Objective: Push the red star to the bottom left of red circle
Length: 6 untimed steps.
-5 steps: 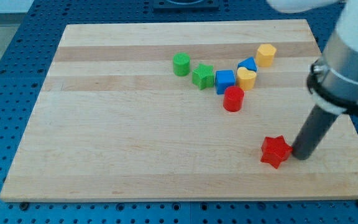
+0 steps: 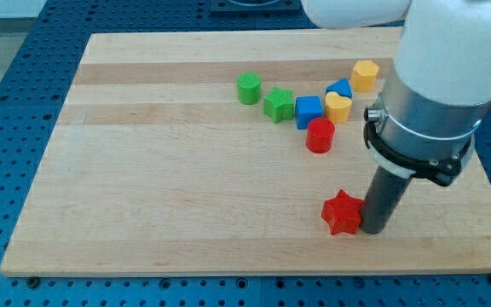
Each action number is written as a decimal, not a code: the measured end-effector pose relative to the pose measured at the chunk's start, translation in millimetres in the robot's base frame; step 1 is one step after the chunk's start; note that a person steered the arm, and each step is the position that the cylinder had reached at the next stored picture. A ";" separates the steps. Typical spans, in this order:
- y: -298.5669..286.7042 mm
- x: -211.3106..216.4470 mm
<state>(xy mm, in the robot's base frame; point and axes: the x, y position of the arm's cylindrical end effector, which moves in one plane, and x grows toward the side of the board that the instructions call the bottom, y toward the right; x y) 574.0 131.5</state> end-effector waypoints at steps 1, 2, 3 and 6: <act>-13.7 7.4; -41.3 9.0; -67.1 9.0; -87.4 2.3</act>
